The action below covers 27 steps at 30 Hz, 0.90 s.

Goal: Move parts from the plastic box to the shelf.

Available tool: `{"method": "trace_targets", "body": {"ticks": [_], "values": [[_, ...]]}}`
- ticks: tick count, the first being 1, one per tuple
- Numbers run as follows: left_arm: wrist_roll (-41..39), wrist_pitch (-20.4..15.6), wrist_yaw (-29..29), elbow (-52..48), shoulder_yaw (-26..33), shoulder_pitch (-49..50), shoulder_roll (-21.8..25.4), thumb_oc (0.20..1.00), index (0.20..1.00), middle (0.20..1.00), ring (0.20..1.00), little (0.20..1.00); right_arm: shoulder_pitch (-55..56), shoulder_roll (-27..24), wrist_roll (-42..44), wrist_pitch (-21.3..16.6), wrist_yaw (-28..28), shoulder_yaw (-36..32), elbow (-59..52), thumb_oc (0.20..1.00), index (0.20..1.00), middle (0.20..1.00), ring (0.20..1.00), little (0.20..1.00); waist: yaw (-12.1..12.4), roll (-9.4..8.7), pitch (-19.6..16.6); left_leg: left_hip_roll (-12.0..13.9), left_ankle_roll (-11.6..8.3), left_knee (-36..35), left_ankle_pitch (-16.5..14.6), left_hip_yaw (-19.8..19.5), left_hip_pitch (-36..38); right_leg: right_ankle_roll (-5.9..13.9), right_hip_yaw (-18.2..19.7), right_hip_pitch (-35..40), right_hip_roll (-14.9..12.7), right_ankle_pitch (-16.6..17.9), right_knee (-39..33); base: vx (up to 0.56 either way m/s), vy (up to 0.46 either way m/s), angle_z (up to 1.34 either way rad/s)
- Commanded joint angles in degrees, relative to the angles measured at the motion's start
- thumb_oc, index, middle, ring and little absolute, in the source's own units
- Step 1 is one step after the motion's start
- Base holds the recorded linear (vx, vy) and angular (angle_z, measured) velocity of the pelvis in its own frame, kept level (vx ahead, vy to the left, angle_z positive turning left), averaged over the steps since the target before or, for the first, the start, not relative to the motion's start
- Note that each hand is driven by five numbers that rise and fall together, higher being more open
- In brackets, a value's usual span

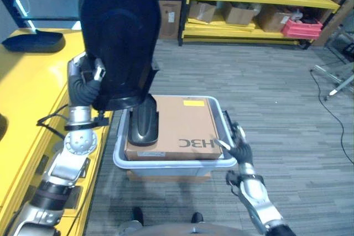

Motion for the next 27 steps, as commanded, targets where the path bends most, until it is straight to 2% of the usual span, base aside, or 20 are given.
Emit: {"method": "trace_targets", "body": {"ticks": [1, 3, 4, 6, 8, 9, 11, 12, 13, 14, 15, 16, 17, 18, 19, 21, 23, 24, 25, 27], "values": [[-1.37, -5.73, -0.04, 1.75, 0.53, -5.69, 0.06, 0.200, 0.200, 0.200, 0.200, 0.200, -2.76, -0.33, 5.75, 1.61, 7.45, 0.14, 3.45, 1.000, 1.000, 1.000, 1.000, 1.000, -0.51, 3.23, -0.73, -0.84, 1.84, -0.05, -6.23, -3.42, 3.42, 3.73, 1.11, 0.83, -1.86, -3.54, 3.61, 0.07, -0.020, -0.05], [-2.59, -6.65, -1.62, 1.95, 0.29, -5.50, -0.16, 0.200, 0.200, 0.200, 0.200, 0.200, -1.69, 0.38, 7.19, 5.16, 9.18, -0.69, 7.02, 1.000, 1.000, 1.000, 1.000, 1.000, -1.01, 3.08, -0.88, -1.15, 2.05, -0.05, -6.35, -5.12, 2.98, 3.12, 3.31, 0.41, -0.62, -4.07, 3.61, 0.07, -0.057, 0.01], [-5.22, -8.46, -4.18, 2.53, -0.48, -5.79, -0.78, 0.200, 0.200, 0.200, 0.200, 0.200, -0.54, 1.10, 7.53, 4.23, 9.25, -1.39, 12.68, 1.000, 1.000, 1.000, 1.000, 1.000, -1.72, 2.95, -0.73, -1.71, 2.31, -0.05, -5.92, -7.95, 2.38, 2.04, 6.69, -0.02, 1.20, -4.22, 3.62, 0.09, -0.080, 0.19], [-8.10, -10.52, -7.73, 3.52, -1.72, -6.36, -2.28, 0.200, 0.200, 0.200, 0.200, 0.200, 0.04, 1.64, 5.57, 7.45, 9.64, -2.08, 20.44, 1.000, 1.000, 1.000, 1.000, 1.000, -2.49, 2.96, -0.86, -2.73, 2.49, -0.05, -5.52, -11.91, 1.37, 0.78, 10.62, -0.85, 3.80, -4.56, 3.99, 0.04, -0.120, 1.07], [-8.69, -11.03, -8.79, 3.81, -2.34, -6.45, -3.23, 0.200, 0.200, 0.200, 0.200, 0.200, -0.93, 2.17, 3.90, 8.67, 10.28, -1.81, 27.28, 1.000, 1.000, 1.000, 1.000, 1.000, -2.11, 3.05, -0.43, -2.96, 2.30, -0.05, -4.91, -13.29, 0.94, 0.12, 11.04, -0.91, 4.91, -4.82, 4.58, -0.04, -0.158, 1.49], [-10.01, -11.16, -9.76, 3.90, -2.73, -6.29, -3.67, 0.200, 0.200, 0.200, 0.200, 0.200, -2.20, 2.91, 5.46, 11.77, 14.15, -1.12, 33.78, 1.000, 1.000, 1.000, 1.000, 1.000, -1.21, 3.06, 0.02, -2.84, 2.02, -0.05, -4.18, -13.85, 0.41, -0.53, 10.06, -0.74, 5.74, -5.26, 4.95, -0.06, -0.160, 0.85], [-10.12, -11.14, -10.08, 4.03, -2.78, -6.25, -3.77, 0.200, 0.200, 0.200, 0.200, 0.200, -2.72, 3.33, 5.41, 12.65, 15.59, -0.83, 36.35, 1.000, 1.000, 1.000, 1.000, 1.000, -0.81, 3.04, 0.12, -2.73, 1.91, -0.05, -3.95, -14.04, 0.17, -0.78, 9.63, -0.63, 5.98, -5.46, 4.95, -0.07, -0.140, 0.33], [-10.11, -10.73, -10.66, 4.03, -2.87, -6.26, -4.02, 0.200, 0.200, 0.200, 0.200, 0.200, -3.55, 3.85, 4.95, 14.78, 18.40, -0.40, 40.85, 1.000, 1.000, 1.000, 1.000, 1.000, -0.05, 3.01, 0.37, -2.51, 1.71, -0.05, -3.65, -14.36, -0.09, -1.17, 8.99, -0.36, 6.36, -5.78, 4.87, -0.07, -0.146, 0.30], [-10.23, -10.58, -11.16, 3.85, -2.78, -6.14, -4.12, 0.200, 0.200, 0.200, 0.200, 0.200, -3.96, 4.17, 4.74, 14.66, 19.28, -0.14, 43.45, 1.000, 1.000, 1.000, 1.000, 1.000, 0.44, 2.98, 0.49, -2.33, 1.54, -0.05, -3.45, -14.53, -0.19, -1.39, 8.65, -0.16, 6.60, -5.93, 4.79, -0.09, -0.245, 0.35], [-10.19, -10.11, -11.62, 3.20, -2.47, -5.51, -4.23, 0.200, 0.200, 0.200, 0.200, 0.200, -5.03, 4.71, 5.00, 16.47, 21.00, 0.68, 48.01, 1.000, 1.000, 1.000, 1.000, 1.000, 1.61, 2.85, 0.76, -1.66, 0.95, -0.05, -3.67, -14.74, 0.08, -1.89, 7.62, 0.87, 7.12, -6.80, 4.39, -0.09, -0.169, 0.23], [-10.23, -10.03, -11.65, 3.00, -2.35, -5.40, -4.22, 0.200, 0.200, 0.200, 0.200, 0.200, -5.27, 4.73, 5.24, 17.07, 21.32, 0.76, 48.45, 1.000, 1.000, 1.000, 1.000, 1.000, 1.75, 2.89, 0.93, -1.52, 0.87, -0.05, -3.02, -14.74, -0.20, -2.01, 7.38, 0.65, 7.18, -6.40, 4.44, -0.06, -0.192, 0.28], [-10.48, -9.58, -11.72, 2.39, -1.94, -4.84, -4.31, 0.200, 0.200, 0.200, 0.200, 0.200, -5.67, 4.83, 6.18, 18.74, 22.46, 0.85, 50.27, 1.000, 1.000, 1.000, 1.000, 1.000, 2.58, 2.90, 1.12, -0.91, 0.23, -0.05, -3.27, -14.95, 0.03, -2.26, 6.81, 1.39, 7.45, -7.04, 4.08, -0.07, -0.153, 0.33], [-11.03, -9.01, -11.67, 1.55, -1.04, -4.12, -4.39, 0.200, 0.200, 0.200, 0.200, 0.200, -6.35, 4.90, 8.41, 23.02, 24.85, 0.41, 52.59, 1.000, 1.000, 1.000, 1.000, 1.000, 3.78, 3.15, 1.57, -0.17, -0.74, -0.05, -2.43, -15.61, -0.32, -2.70, 6.24, 2.02, 8.04, -7.32, 3.77, -0.03, -0.152, 0.29], [-11.10, -8.92, -11.68, 1.39, -0.89, -4.00, -4.41, 0.200, 0.200, 0.200, 0.200, 0.200, -6.47, 4.88, 8.49, 23.25, 25.11, 0.38, 52.77, 1.000, 1.000, 1.000, 1.000, 1.000, 3.87, 3.20, 1.66, -0.09, -0.87, -0.05, -2.34, -15.70, -0.36, -2.77, 6.15, 2.12, 8.11, -7.36, 3.75, -0.07, -0.127, 0.23], [-11.56, -8.45, -11.55, 0.66, -0.03, -3.56, -4.62, 0.200, 0.200, 0.200, 0.200, 0.200, -7.03, 4.96, 9.17, 26.77, 26.43, 0.07, 53.95, 1.000, 1.000, 1.000, 1.000, 1.000, 4.81, 3.46, 2.12, 0.49, -1.77, -0.05, -1.36, -15.87, -1.21, -3.05, 5.58, 2.49, 8.38, -7.61, 3.66, -0.07, -0.069, 0.19], [-12.95, -7.33, -11.36, -0.62, 1.37, -2.90, -4.92, 0.200, 0.200, 0.200, 0.200, 0.200, -7.97, 4.80, 4.65, 29.62, 28.54, -0.19, 56.10, 1.000, 1.000, 1.000, 1.000, 1.000, 6.19, 4.06, 3.23, 1.28, -3.17, 0.22, 0.35, -15.83, -3.20, -3.40, 4.76, 3.07, 8.72, -8.02, 3.69, -0.10, -0.075, 0.17], [-14.04, -6.93, -11.75, -0.93, 2.16, -2.49, -5.14, 0.200, 0.200, 0.200, 0.200, 0.200, -8.55, 4.64, 0.58, 29.16, 29.44, 0.41, 57.58, 1.000, 1.000, 1.000, 1.000, 1.000, 7.07, 4.46, 4.12, 1.84, -4.06, 0.42, 1.56, -15.01, -4.57, -3.40, 3.81, 3.67, 8.90, -8.05, 3.51, -0.08, -0.060, 0.16], [-14.17, -6.62, -12.28, -1.01, 2.86, -2.08, -5.33, 0.200, 0.200, 0.200, 0.200, 0.200, -8.96, 4.55, -1.61, 28.00, 29.90, 1.15, 58.23, 1.000, 1.000, 1.000, 1.000, 1.000, 7.65, 4.71, 4.82, 2.58, -4.74, 0.58, 2.56, -13.22, -5.49, -3.26, 2.46, 4.43, 8.94, -7.93, 3.10, -0.07, -0.080, 0.59], [-14.36, -6.65, -13.69, -0.93, 3.53, -1.63, -5.48, 0.200, 0.200, 0.200, 0.200, 0.200, -9.35, 4.58, -0.41, 26.80, 30.42, 1.83, 58.07, 1.000, 1.000, 1.000, 1.000, 1.000, 7.89, 4.86, 5.50, 3.44, -5.29, 0.88, 3.41, -10.64, -6.03, -3.03, 0.59, 5.48, 8.89, -7.68, 2.52, -0.08, -0.076, 0.78], [-14.96, -7.47, -15.93, -0.23, 4.04, -1.39, -5.62, 0.200, 0.200, 0.200, 0.200, 0.200, -9.83, 4.64, 4.49, 27.14, 30.09, 1.96, 57.17, 1.000, 1.000, 1.000, 1.000, 1.000, 7.76, 4.75, 5.86, 4.69, -5.33, 1.93, 3.55, -5.57, -5.62, -2.82, -2.55, 6.08, 8.36, -7.30, 2.02, -0.10, -0.033, 1.01]]}}
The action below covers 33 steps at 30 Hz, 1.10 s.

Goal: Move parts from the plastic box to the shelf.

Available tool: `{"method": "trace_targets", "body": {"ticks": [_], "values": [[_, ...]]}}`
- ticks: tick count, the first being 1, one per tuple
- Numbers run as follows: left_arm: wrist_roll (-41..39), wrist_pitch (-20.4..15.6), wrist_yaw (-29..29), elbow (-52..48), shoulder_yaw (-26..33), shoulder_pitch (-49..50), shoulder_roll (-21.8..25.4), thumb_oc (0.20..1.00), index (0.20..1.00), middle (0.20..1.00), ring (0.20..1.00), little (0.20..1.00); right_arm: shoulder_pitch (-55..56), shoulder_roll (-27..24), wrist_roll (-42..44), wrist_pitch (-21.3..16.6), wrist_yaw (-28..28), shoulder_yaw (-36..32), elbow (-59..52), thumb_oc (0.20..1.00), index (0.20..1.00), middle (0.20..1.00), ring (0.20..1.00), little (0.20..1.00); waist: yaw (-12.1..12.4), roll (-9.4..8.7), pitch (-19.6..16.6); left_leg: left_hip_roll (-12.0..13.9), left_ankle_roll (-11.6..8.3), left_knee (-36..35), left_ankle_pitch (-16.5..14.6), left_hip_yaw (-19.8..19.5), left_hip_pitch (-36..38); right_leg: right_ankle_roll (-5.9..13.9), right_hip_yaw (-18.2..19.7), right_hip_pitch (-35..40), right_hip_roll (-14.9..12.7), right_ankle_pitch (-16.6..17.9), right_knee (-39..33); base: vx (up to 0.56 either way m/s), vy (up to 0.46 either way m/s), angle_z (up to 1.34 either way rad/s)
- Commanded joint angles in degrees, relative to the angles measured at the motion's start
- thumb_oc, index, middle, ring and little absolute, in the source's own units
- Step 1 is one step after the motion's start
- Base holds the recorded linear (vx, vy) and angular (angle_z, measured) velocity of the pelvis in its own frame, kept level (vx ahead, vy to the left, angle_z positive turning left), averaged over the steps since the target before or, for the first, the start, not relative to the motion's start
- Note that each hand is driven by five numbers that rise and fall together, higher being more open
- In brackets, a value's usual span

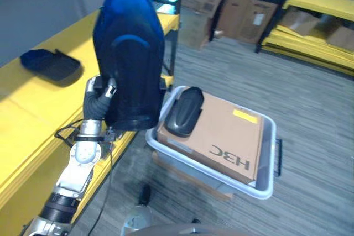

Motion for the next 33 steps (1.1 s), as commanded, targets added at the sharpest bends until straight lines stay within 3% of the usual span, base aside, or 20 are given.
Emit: {"method": "trace_targets", "body": {"ticks": [1, 4, 6, 7, 9, 11, 13, 14, 18, 20, 21, 23, 25, 26, 27, 30, 33], "values": [[-2.39, -3.64, -3.21, -1.82, 6.39, -5.39, 0.55, 0.200, 0.200, 0.200, 0.200, 0.200, -3.85, 0.57, 5.01, 0.18, 0.99, 0.36, 0.94, 1.000, 1.000, 1.000, 1.000, 1.000, 0.28, -0.67, 1.47, 1.50, -3.35, 3.33, -0.62, 11.72, 1.46, -0.38, -0.71, -1.86, -0.43, -0.95, 1.44, -0.13, -0.002, 1.26], [-1.39, -4.24, -2.00, -1.65, 6.44, -5.07, 0.14, 0.200, 0.200, 0.200, 0.200, 0.200, -5.11, 0.39, 4.59, -0.32, -0.56, -0.65, 0.53, 1.000, 1.000, 1.000, 1.000, 1.000, -0.93, -2.16, 1.02, 0.89, -1.12, 9.27, -6.15, 17.45, 3.52, -0.23, -4.37, -2.67, -2.86, 0.50, 1.20, -0.16, 0.077, 1.13], [-1.09, -4.40, -1.09, -1.48, 6.07, -5.69, -0.08, 0.200, 0.200, 0.200, 0.200, 0.200, -5.33, 0.23, 1.25, -3.64, -3.88, -0.88, 0.75, 1.000, 1.000, 1.000, 1.000, 1.000, -2.03, -3.00, 0.13, -0.09, 0.60, 12.47, -10.45, 21.62, 5.48, -0.08, -7.18, -3.34, -4.41, 1.20, 1.44, -0.14, 0.132, 0.85], [-2.15, -4.36, -1.28, -1.54, 5.47, -6.53, -0.10, 0.200, 0.200, 0.200, 0.200, 0.200, -4.95, 0.08, 2.12, -5.96, -6.75, -1.17, 0.61, 1.000, 1.000, 1.000, 1.000, 1.000, -2.97, -2.71, -0.97, 0.02, 0.43, 13.32, -13.01, 24.61, 7.87, 0.22, -9.08, -2.89, -4.51, 0.61, 1.31, -0.07, 0.148, 1.33], [-2.64, -4.83, -1.53, -1.47, 4.87, -7.05, -0.13, 0.200, 0.200, 0.200, 0.200, 0.200, -4.68, 0.08, 4.04, -6.85, -8.13, -1.61, 0.51, 1.000, 1.000, 1.000, 1.000, 1.000, -3.90, -2.35, -1.80, -0.01, 0.59, 12.82, -13.64, 27.21, 9.46, 0.27, -11.20, -3.09, -4.85, 0.78, 1.52, -0.03, 0.138, 1.54], [-3.24, -5.74, -0.56, -1.84, 3.27, -7.44, 0.23, 0.200, 0.200, 0.200, 0.200, 0.200, -4.67, -0.10, 3.73, -7.25, -9.45, -2.43, -0.36, 1.000, 1.000, 1.000, 1.000, 1.000, -5.21, -0.95, -3.54, -1.23, 0.91, 6.72, -13.90, 29.88, 13.02, 0.29, -13.56, -3.82, -5.16, 0.47, 2.36, 0.00, 0.324, 2.05], [-2.95, -5.34, 0.14, -2.03, 1.97, -7.30, 0.92, 0.200, 0.200, 0.200, 0.200, 0.200, -5.00, -0.37, -2.39, -9.22, -11.72, -2.05, -0.95, 1.000, 1.000, 1.000, 1.000, 1.000, -4.97, -0.08, -4.11, -2.00, 0.94, 4.12, -13.08, 28.03, 13.38, 0.54, -13.22, -4.46, -5.61, 0.10, 3.49, 0.05, 0.282, 1.31], [-3.15, -6.03, 0.70, -0.99, 0.70, -7.90, 1.89, 0.200, 0.200, 0.200, 0.200, 0.200, -5.06, -0.37, -4.79, -11.32, -15.44, -1.10, -1.19, 1.000, 1.000, 1.000, 1.000, 1.000, -4.71, 0.13, -4.17, -2.50, 1.29, 2.98, -12.97, 27.05, 13.51, 1.11, -13.12, -4.79, -6.17, 0.21, 4.10, 0.05, 0.107, 0.27], [-3.60, -5.48, 1.58, -0.90, 0.60, -6.87, 3.30, 0.200, 0.200, 0.200, 0.200, 0.200, -6.55, -0.15, -1.95, -12.41, -19.32, -0.88, -2.67, 1.000, 1.000, 1.000, 1.000, 1.000, -3.42, 0.54, -4.22, -3.32, 2.49, 1.07, -12.23, 26.46, 13.68, 1.93, -13.39, -4.93, -7.34, -0.60, 7.25, 0.08, 0.156, 0.49], [-3.69, -4.48, 1.97, -1.64, 0.69, -6.57, 3.55, 0.200, 0.200, 0.200, 0.200, 0.200, -7.13, -0.06, -2.64, -12.55, -20.30, -1.47, -3.39, 1.000, 1.000, 1.000, 1.000, 1.000, -3.64, 0.99, -3.76, -3.55, 3.80, 1.69, -12.59, 25.57, 13.00, 1.51, -11.79, -7.09, -8.41, -2.47, 12.36, 0.07, 0.113, 0.24], [-3.14, -4.78, 2.40, -1.11, -0.07, -6.93, 3.74, 0.200, 0.200, 0.200, 0.200, 0.200, -7.20, -0.10, -3.24, -12.50, -20.51, -1.41, -3.88, 1.000, 1.000, 1.000, 1.000, 1.000, -4.58, 0.99, -3.20, -4.04, 4.58, 2.11, -13.04, 23.78, 12.74, 1.81, -8.17, -8.81, -7.75, -2.95, 14.74, 0.03, 0.018, 0.25], [-3.41, -6.04, 2.74, 0.27, -2.17, -8.44, 3.86, 0.200, 0.200, 0.200, 0.200, 0.200, -6.64, 0.05, -4.57, -12.74, -20.40, -1.36, -4.20, 1.000, 1.000, 1.000, 1.000, 1.000, -7.05, 0.48, -2.14, -5.44, 5.70, 3.02, -12.53, 19.03, 11.29, 1.75, -0.42, -11.35, -5.62, -1.40, 14.11, 0.07, -0.037, 0.53], [-3.18, -6.27, 3.24, 0.67, -2.65, -8.80, 3.81, 0.200, 0.200, 0.200, 0.200, 0.200, -6.37, 0.33, -5.39, -12.44, -20.22, -1.32, -4.16, 1.000, 1.000, 1.000, 1.000, 1.000, -7.65, 0.26, -2.07, -5.66, 5.64, 2.92, -12.18, 17.58, 11.01, 2.36, 2.10, -11.72, -5.93, -0.07, 12.90, 0.09, -0.115, 1.38], [-2.89, -5.62, 3.98, 0.76, -3.35, -9.28, 3.61, 0.200, 0.200, 0.200, 0.200, 0.200, -6.22, 0.72, -4.55, -11.73, -19.82, -1.27, -3.55, 1.000, 1.000, 1.000, 1.000, 1.000, -7.98, -0.08, -2.29, -5.64, 5.32, 2.06, -11.99, 15.84, 11.19, 3.86, 5.44, -12.40, -7.60, 2.75, 10.67, 0.12, -0.218, 1.20], [-3.02, -5.00, 4.67, 0.72, -3.66, -9.54, 3.78, 0.200, 0.200, 0.200, 0.200, 0.200, -6.23, 0.88, -4.38, -11.28, -19.34, -1.27, -3.11, 1.000, 1.000, 1.000, 1.000, 1.000, -8.16, -0.21, -2.40, -5.63, 5.28, 1.59, -12.03, 15.10, 11.44, 4.46, 6.74, -12.70, -8.18, 3.93, 9.95, 0.11, -0.200, 0.87], [-4.04, -2.93, 4.91, 0.86, -4.18, -10.20, 3.33, 0.200, 0.200, 0.200, 0.200, 0.200, -5.53, 1.02, -3.95, -10.69, -17.15, -1.36, -1.82, 1.000, 1.000, 1.000, 1.000, 1.000, -8.58, -0.38, -2.86, -4.89, 5.02, 0.93, -11.49, 12.45, 11.52, 4.90, 10.91, -11.13, -7.03, 2.68, 7.96, 0.09, -0.205, 0.71], [-5.56, -0.09, 5.07, 0.52, -3.27, -9.67, 2.97, 0.200, 0.200, 0.200, 0.200, 0.200, -5.23, 1.15, -2.81, -10.26, -14.53, -0.87, -1.36, 1.000, 1.000, 1.000, 1.000, 1.000, -7.80, -0.96, -3.31, -4.11, 4.12, 0.80, -11.35, 12.90, 11.71, 4.52, 9.32, -9.07, -6.97, 2.89, 5.04, 0.09, -0.235, 0.58]]}}
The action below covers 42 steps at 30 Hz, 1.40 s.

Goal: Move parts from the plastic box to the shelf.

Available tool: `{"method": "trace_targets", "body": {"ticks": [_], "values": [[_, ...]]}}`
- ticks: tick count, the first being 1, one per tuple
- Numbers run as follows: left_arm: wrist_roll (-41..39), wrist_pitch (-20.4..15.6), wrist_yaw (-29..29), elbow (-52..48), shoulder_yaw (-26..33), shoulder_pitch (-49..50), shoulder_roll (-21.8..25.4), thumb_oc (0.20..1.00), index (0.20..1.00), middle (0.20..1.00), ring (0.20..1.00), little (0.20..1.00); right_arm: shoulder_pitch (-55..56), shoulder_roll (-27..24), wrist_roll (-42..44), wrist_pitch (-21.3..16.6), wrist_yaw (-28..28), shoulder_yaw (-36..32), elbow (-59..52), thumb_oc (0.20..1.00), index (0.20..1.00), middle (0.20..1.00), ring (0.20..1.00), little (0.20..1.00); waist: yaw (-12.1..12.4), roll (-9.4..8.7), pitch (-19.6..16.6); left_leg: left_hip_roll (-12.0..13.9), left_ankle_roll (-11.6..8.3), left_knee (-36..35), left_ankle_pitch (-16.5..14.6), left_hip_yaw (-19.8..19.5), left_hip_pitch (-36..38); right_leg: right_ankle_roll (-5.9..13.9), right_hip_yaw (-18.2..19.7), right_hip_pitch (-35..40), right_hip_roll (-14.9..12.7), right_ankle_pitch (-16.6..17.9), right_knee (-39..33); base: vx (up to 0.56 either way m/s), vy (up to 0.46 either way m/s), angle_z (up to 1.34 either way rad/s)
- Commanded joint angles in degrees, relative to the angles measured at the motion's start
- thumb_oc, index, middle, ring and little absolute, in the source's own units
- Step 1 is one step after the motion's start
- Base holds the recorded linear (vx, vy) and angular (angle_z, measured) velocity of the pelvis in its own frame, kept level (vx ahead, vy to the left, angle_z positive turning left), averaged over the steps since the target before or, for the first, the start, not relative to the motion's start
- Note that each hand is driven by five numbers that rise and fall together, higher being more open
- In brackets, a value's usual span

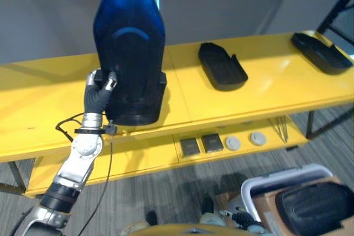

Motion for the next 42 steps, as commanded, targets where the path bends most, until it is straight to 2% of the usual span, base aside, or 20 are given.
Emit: {"method": "trace_targets", "body": {"ticks": [1, 2, 5, 7, 9, 11, 12, 13, 15, 16, 17, 21, 26, 28, 30, 31, 33, 36, 38, 42], "values": [[-3.93, 1.54, 1.28, -3.30, 0.68, -4.36, -0.92, 0.200, 0.200, 0.200, 0.200, 0.200, -3.19, -2.09, 1.80, -0.59, 3.35, 0.50, 3.01, 1.000, 1.000, 1.000, 1.000, 1.000, 0.11, 2.45, -1.22, 2.42, 0.37, 0.46, -3.40, 5.53, -0.68, 0.58, -3.40, 1.40, 2.43, -9.02, 3.83, 0.11, -0.262, -0.06], [-5.47, 3.43, 1.53, -3.40, 1.81, -3.31, -1.26, 0.200, 0.200, 0.200, 0.200, 0.200, -3.17, -2.03, 3.61, -0.16, 4.10, 0.78, 2.57, 1.000, 1.000, 1.000, 1.000, 1.000, 0.57, 2.23, -1.46, 3.01, -0.13, 0.56, -3.35, 5.75, -0.51, 0.23, -3.98, 2.49, 2.66, -9.12, 2.56, 0.11, -0.267, -0.07], [-6.06, 4.80, 2.12, -2.68, 3.91, -1.80, -1.84, 0.200, 0.200, 0.200, 0.200, 0.200, -3.06, -2.18, 8.37, 1.43, 7.38, 0.24, 2.32, 1.000, 1.000, 1.000, 1.000, 1.000, 0.64, 2.24, -1.21, 4.05, -1.01, 2.53, -3.30, 7.13, -0.96, -0.78, -4.43, 3.18, 3.18, -9.98, 2.67, 0.08, -0.186, 0.11], [-6.37, 5.74, 2.36, -2.03, 4.39, -1.71, -2.41, 0.200, 0.200, 0.200, 0.200, 0.200, -2.88, -2.64, 6.91, 2.62, 9.18, -0.10, 1.88, 1.000, 1.000, 1.000, 1.000, 1.000, 0.66, 2.18, -0.45, 4.63, -1.79, 5.78, -2.93, 7.23, -2.87, -1.39, -4.35, 3.55, 3.25, -9.89, 2.60, 0.03, -0.046, 0.14], [-6.73, 5.23, 2.87, 0.24, 5.36, -2.43, -2.84, 0.200, 0.200, 0.200, 0.200, 0.200, -2.21, -3.17, 3.13, 4.11, 10.97, 0.76, 2.07, 1.000, 1.000, 1.000, 1.000, 1.000, 1.07, 1.84, 0.47, 4.89, -2.51, 9.80, -3.50, 4.22, -5.55, -1.82, -3.08, 3.87, 3.16, -9.66, 2.25, 0.04, 0.000, 0.21], [-6.76, 5.18, 2.42, 1.19, 6.20, -2.53, -2.86, 0.200, 0.200, 0.200, 0.200, 0.200, -1.97, -3.48, 3.39, 4.96, 11.68, 1.19, 2.63, 1.000, 1.000, 1.000, 1.000, 1.000, 1.11, 1.91, 0.64, 5.72, -3.01, 9.62, -3.17, 3.42, -5.83, -1.72, -3.00, 3.95, 3.07, -9.67, 1.94, 0.07, 0.078, 0.26], [-5.51, 4.87, 2.23, 1.98, 7.42, -2.39, -3.05, 0.200, 0.200, 0.200, 0.200, 0.200, -1.72, -4.42, 4.79, 6.07, 12.61, 1.19, 3.49, 1.000, 1.000, 1.000, 1.000, 1.000, 0.98, 2.34, 0.74, 7.61, -4.12, 7.12, -1.39, 2.60, -5.04, -1.30, -2.90, 3.81, 2.81, -9.43, 1.44, 0.13, 0.219, 0.16], [-5.10, 5.58, 2.51, 1.95, 8.15, -2.58, -2.58, 0.200, 0.200, 0.200, 0.200, 0.200, -1.89, -4.98, 4.93, 5.47, 12.73, 0.58, 4.52, 1.000, 1.000, 1.000, 1.000, 1.000, 0.96, 2.79, 0.65, 7.62, -4.13, 5.19, -1.15, 1.67, -4.47, -0.98, -2.55, 3.47, 2.34, -9.75, 1.53, 0.17, 0.273, 0.16], [-6.04, 7.00, 2.05, 2.88, 8.58, -3.15, -1.31, 0.200, 0.200, 0.200, 0.200, 0.200, -1.68, -5.47, 6.73, 3.65, 11.29, -1.26, 5.21, 1.000, 1.000, 1.000, 1.000, 1.000, 0.38, 3.47, 0.81, 7.58, -4.09, 3.53, -0.91, 2.63, -3.61, -0.24, -2.96, 2.79, 1.29, -9.93, 2.72, 0.18, 0.230, 0.11], [-6.57, 7.26, 1.23, 3.67, 8.98, -3.71, -0.10, 0.200, 0.200, 0.200, 0.200, 0.200, -0.96, -5.70, 9.84, -0.55, 11.57, -2.96, 4.45, 1.000, 1.000, 1.000, 1.000, 1.000, 0.03, 3.88, 1.14, 7.18, -3.53, 3.63, -1.15, 3.24, -3.71, 0.04, -3.47, 2.20, 0.51, -10.28, 3.96, 0.14, 0.175, 0.11], [-6.13, 7.66, 1.48, 3.73, 9.12, -3.91, 0.37, 0.200, 0.200, 0.200, 0.200, 0.200, -0.86, -5.73, 10.04, -1.09, 12.14, -3.37, 3.95, 1.000, 1.000, 1.000, 1.000, 1.000, -0.13, 4.04, 1.28, 6.96, -3.29, 3.57, -1.29, 3.27, -3.72, 0.14, -3.53, 1.94, 0.25, -10.34, 4.32, 0.11, 0.149, 0.08], [-9.45, 10.42, -0.90, 6.92, 11.95, -4.10, 3.18, 0.200, 0.200, 0.200, 0.200, 0.200, 0.88, -4.52, 3.56, -3.54, 15.91, -1.58, -0.79, 1.000, 1.000, 1.000, 1.000, 1.000, -1.40, 4.67, 1.39, 5.63, -2.36, 1.93, -1.92, 4.29, -2.44, 0.94, -3.05, 1.15, -0.58, -10.26, 4.58, 0.11, 0.077, 0.02], [-14.61, 12.87, -6.17, 11.95, 11.67, -5.14, 2.23, 0.200, 0.200, 0.200, 0.200, 0.200, 1.65, -3.73, 2.72, -4.35, 18.04, 3.16, -4.33, 1.000, 1.000, 1.000, 1.000, 1.000, -2.57, 5.27, 1.70, 5.35, -2.55, 0.45, -1.52, 4.83, -2.53, 1.21, -2.35, 0.10, -0.44, -9.82, 3.28, 0.06, 0.028, -0.18], [-21.02, 15.27, -10.15, 13.97, 10.85, -6.09, 0.85, 0.200, 0.200, 0.200, 0.200, 0.200, 0.84, -4.26, 3.42, -4.28, 19.32, 4.40, -4.99, 1.000, 1.000, 1.000, 1.000, 1.000, -2.96, 5.80, 2.04, 5.34, -2.81, 0.19, -1.06, 4.90, -3.31, 1.20, -1.89, -0.87, -0.50, -9.58, 2.95, -0.03, 0.073, -0.08], [-25.16, 15.23, -12.41, 16.38, 10.05, -7.30, -0.67, 0.200, 0.200, 0.200, 0.200, 0.200, -0.74, -5.38, 3.19, -4.17, 21.16, 5.18, -5.56, 1.000, 1.000, 1.000, 1.000, 1.000, -3.45, 6.66, 3.06, 5.29, -3.14, -0.01, -0.33, 4.90, -4.73, 1.05, -1.11, -2.48, -0.59, -9.34, 2.93, -0.11, 0.142, -0.10], [-30.05, 16.16, -13.96, 19.48, 9.27, -9.05, -1.09, 0.200, 0.200, 0.200, 0.200, 0.200, -2.48, -6.82, 2.25, -3.86, 22.12, 5.96, -6.57, 1.000, 1.000, 1.000, 1.000, 1.000, -4.18, 7.71, 4.85, 5.13, -3.47, -0.27, 0.65, 4.96, -6.21, 0.81, -0.18, -4.13, -0.63, -9.03, 3.10, -0.13, 0.153, -0.15], [-34.92, 16.28, -15.88, 22.50, 9.10, -10.52, -1.55, 0.200, 0.200, 0.200, 0.200, 0.200, -3.64, -7.63, 2.50, -3.25, 22.38, 6.70, -7.19, 1.000, 1.000, 1.000, 1.000, 1.000, -4.63, 8.37, 6.10, 4.93, -3.51, -0.40, 1.19, 4.99, -7.17, 0.68, 0.30, -5.05, -0.66, -8.93, 3.17, -0.11, 0.138, -0.09], [-35.22, 16.53, -16.44, 26.52, 8.70, -12.98, -1.21, 0.200, 0.200, 0.200, 0.200, 0.200, -4.71, -8.46, 1.42, -2.12, 22.70, 7.55, -8.18, 1.000, 1.000, 1.000, 1.000, 1.000, -5.48, 8.98, 7.64, 4.88, -3.69, -0.42, 1.81, 5.25, -8.27, 0.42, 0.97, -6.36, -0.58, -8.69, 3.33, -0.06, 0.083, -0.05], [-34.60, 17.36, -19.15, 31.22, 7.76, -16.35, 0.29, 0.200, 0.200, 0.200, 0.200, 0.200, -5.80, -9.32, -0.06, -1.04, 23.41, 8.69, -8.60, 1.000, 1.000, 1.000, 1.000, 1.000, -6.25, 9.42, 9.06, 4.61, -3.77, -0.39, 2.27, 5.51, -9.34, 0.31, 1.70, -7.60, -0.63, -8.39, 3.36, -0.06, 0.082, -0.13], [-35.02, 19.64, -20.54, 36.32, 6.11, -21.38, 3.66, 0.200, 0.200, 0.200, 0.200, 0.200, -6.61, -10.37, -0.62, -1.13, 23.08, 9.57, -8.23, 1.000, 1.000, 1.000, 1.000, 1.000, -7.23, 10.07, 10.58, 4.16, -3.78, -0.45, 2.66, 5.83, -10.20, 0.32, 2.35, -8.78, -0.74, -7.97, 3.42, -0.03, 0.055, -0.06]]}}
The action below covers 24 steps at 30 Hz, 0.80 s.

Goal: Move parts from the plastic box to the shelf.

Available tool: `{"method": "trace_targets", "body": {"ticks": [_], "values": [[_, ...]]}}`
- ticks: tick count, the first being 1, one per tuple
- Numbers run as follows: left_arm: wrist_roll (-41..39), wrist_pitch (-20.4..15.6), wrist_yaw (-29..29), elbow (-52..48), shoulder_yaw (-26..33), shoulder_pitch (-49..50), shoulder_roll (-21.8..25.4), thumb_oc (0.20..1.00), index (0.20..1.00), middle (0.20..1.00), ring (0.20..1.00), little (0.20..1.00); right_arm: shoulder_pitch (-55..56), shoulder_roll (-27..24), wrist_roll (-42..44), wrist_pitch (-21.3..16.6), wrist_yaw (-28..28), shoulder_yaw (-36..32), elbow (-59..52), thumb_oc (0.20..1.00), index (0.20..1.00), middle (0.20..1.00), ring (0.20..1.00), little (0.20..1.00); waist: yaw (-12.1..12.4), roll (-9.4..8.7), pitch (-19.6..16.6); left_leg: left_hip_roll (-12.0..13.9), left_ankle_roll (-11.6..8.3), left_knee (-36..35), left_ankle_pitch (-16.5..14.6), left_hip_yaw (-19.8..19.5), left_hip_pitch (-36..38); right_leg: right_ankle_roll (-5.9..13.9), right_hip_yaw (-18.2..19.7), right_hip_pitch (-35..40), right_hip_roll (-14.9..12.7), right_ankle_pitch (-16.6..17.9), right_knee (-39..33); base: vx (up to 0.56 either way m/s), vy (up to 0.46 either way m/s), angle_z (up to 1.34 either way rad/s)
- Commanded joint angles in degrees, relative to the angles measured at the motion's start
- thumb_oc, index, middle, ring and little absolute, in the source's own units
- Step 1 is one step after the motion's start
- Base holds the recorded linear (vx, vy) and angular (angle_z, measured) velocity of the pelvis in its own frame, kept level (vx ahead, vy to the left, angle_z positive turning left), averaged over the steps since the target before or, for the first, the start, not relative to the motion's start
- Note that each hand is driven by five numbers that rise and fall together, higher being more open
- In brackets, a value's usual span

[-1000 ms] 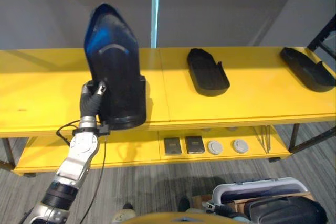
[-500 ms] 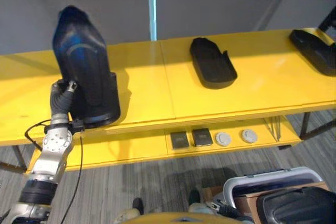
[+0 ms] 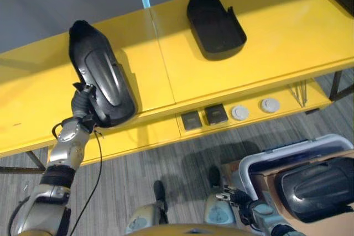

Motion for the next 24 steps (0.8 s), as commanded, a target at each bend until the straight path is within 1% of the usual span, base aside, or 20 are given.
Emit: {"method": "trace_targets", "body": {"ticks": [1, 2, 6, 9, 10, 11, 13, 14, 15, 16, 17, 18, 24], "values": [[-0.07, 1.88, -2.22, 8.44, -2.51, -10.21, 3.37, 0.200, 0.200, 0.200, 0.200, 0.200, -1.75, -0.78, -2.34, 1.04, 2.23, 2.54, 1.59, 1.000, 1.000, 1.000, 1.000, 1.000, -2.25, 0.88, 1.65, 0.93, -0.71, -0.05, -0.74, 0.11, -1.24, 2.17, 1.92, 0.29, -2.19, -5.56, 3.89, -0.01, 0.039, -0.04], [0.00, 2.26, -2.40, 8.92, -2.70, -10.77, 3.75, 0.200, 0.200, 0.200, 0.200, 0.200, -1.78, -0.91, -2.43, 1.07, 2.36, 2.57, 1.59, 1.000, 1.000, 1.000, 1.000, 1.000, -2.34, 0.89, 1.74, 0.91, -0.73, -0.05, -0.70, 0.15, -1.25, 2.20, 1.97, 0.25, -2.24, -5.50, 3.89, 0.00, 0.031, -0.02], [1.26, 5.71, -1.52, 12.92, -4.49, -14.93, 6.38, 0.200, 0.200, 0.200, 0.200, 0.200, -1.72, -1.51, -2.96, 0.72, 2.93, 2.98, 1.67, 1.000, 1.000, 1.000, 1.000, 1.000, -3.03, 1.12, 2.17, 0.92, -0.88, -0.05, -0.53, 0.46, -1.24, 2.42, 2.08, 0.06, -2.53, -5.22, 3.92, 0.00, 0.000, 0.00], [3.45, 7.75, -1.41, 15.61, -5.58, -17.14, 7.87, 0.200, 0.200, 0.200, 0.200, 0.200, -1.65, -1.73, -2.60, 0.23, 3.19, 3.20, 1.82, 1.000, 1.000, 1.000, 1.000, 1.000, -3.32, 1.19, 2.25, 0.94, -0.92, -0.05, -0.54, 0.58, -1.16, 2.54, 2.15, 0.11, -2.67, -5.10, 3.81, 0.00, 0.000, 0.00], [4.20, 8.78, -0.76, 17.16, -6.65, -18.56, 8.68, 0.200, 0.200, 0.200, 0.200, 0.200, -1.82, -1.71, -2.32, 0.12, 3.26, 3.45, 1.73, 1.000, 1.000, 1.000, 1.000, 1.000, -3.38, 1.12, 2.30, 0.95, -0.93, -0.05, -0.49, 0.64, -1.20, 2.59, 2.21, 0.09, -2.73, -4.98, 3.73, 0.01, -0.024, -0.03], [4.47, 10.78, -0.17, 19.36, -8.06, -20.46, 9.95, 0.200, 0.200, 0.200, 0.200, 0.200, -2.14, -1.62, -1.53, 0.32, 3.22, 4.18, 1.06, 1.000, 1.000, 1.000, 1.000, 1.000, -3.52, 0.91, 2.47, 1.10, -0.98, -0.05, -0.50, 0.68, -1.25, 2.70, 2.24, 0.00, -2.76, -4.88, 3.69, 0.00, -0.035, -0.01], [5.05, 13.44, -0.75, 21.17, -9.34, -22.31, 10.87, 0.200, 0.200, 0.200, 0.200, 0.200, -2.66, -1.24, -0.59, 0.76, 3.10, 4.95, 0.38, 1.000, 1.000, 1.000, 1.000, 1.000, -3.53, 0.55, 2.73, 1.29, -0.95, -0.05, -0.53, 0.61, -1.37, 2.64, 2.31, -0.16, -2.63, -4.81, 3.70, -0.02, -0.065, -0.01], [5.57, 14.01, -0.44, 21.65, -9.69, -22.75, 11.07, 0.256, 0.256, 0.256, 0.256, 0.256, -2.89, -1.07, -0.43, 1.13, 3.04, 5.19, -0.04, 1.000, 1.000, 1.000, 1.000, 1.000, -3.48, 0.37, 2.87, 1.37, -0.94, -0.05, -0.54, 0.57, -1.44, 2.64, 2.30, -0.24, -2.59, -4.77, 3.70, -0.04, -0.073, -0.02], [6.82, 13.94, -0.64, 22.45, -10.02, -23.24, 11.19, 0.454, 0.454, 0.454, 0.454, 0.454, -3.12, -0.85, -0.21, 1.02, 2.95, 5.50, 0.11, 1.000, 1.000, 1.000, 1.000, 1.000, -3.44, 0.25, 3.02, 1.44, -0.91, -0.05, -0.54, 0.52, -1.53, 2.64, 2.30, -0.30, -2.55, -4.76, 3.70, -0.04, -0.060, -0.02], [7.04, 13.72, -0.62, 22.97, -10.37, -23.60, 11.33, 0.551, 0.551, 0.551, 0.551, 0.551, -3.29, -0.63, 0.08, 0.99, 2.88, 5.75, 0.24, 1.000, 1.000, 1.000, 1.000, 1.000, -3.40, 0.09, 3.10, 1.54, -0.91, -0.05, -0.52, 0.49, -1.59, 2.60, 2.29, -0.32, -2.48, -4.72, 3.66, -0.04, -0.061, -0.01], [6.75, 13.87, -0.44, 23.46, -10.76, -24.16, 11.57, 0.906, 0.906, 0.906, 0.906, 0.906, -3.53, -0.49, 0.64, 1.14, 2.84, 5.97, 0.28, 1.000, 1.000, 1.000, 1.000, 1.000, -3.29, -0.08, 3.24, 1.64, -0.93, -0.05, -0.48, 0.43, -1.73, 2.52, 2.25, -0.30, -2.40, -4.67, 3.55, -0.04, -0.065, 0.00], [7.65, 14.35, -0.50, 23.84, -11.02, -24.73, 11.66, 1.000, 1.000, 1.000, 1.000, 1.000, -3.74, -0.25, 1.24, 1.28, 2.73, 6.30, 0.40, 1.000, 1.000, 1.000, 1.000, 1.000, -3.20, -0.23, 3.34, 1.74, -0.93, -0.05, -0.52, 0.33, -1.78, 2.52, 2.24, -0.26, -2.32, -4.66, 3.45, -0.04, -0.075, -0.01], [10.97, 15.64, 2.75, 25.18, -11.49, -24.96, 11.67, 1.000, 1.000, 1.000, 1.000, 1.000, -4.09, 1.39, 2.37, 1.49, 2.67, 7.28, 0.90, 1.000, 1.000, 1.000, 1.000, 1.000, -2.50, -1.42, 3.05, 2.51, -0.96, -0.05, -0.54, -0.01, -1.45, 2.27, 1.77, 0.58, -1.76, -4.76, 3.10, -0.02, -0.068, 0.02]]}}
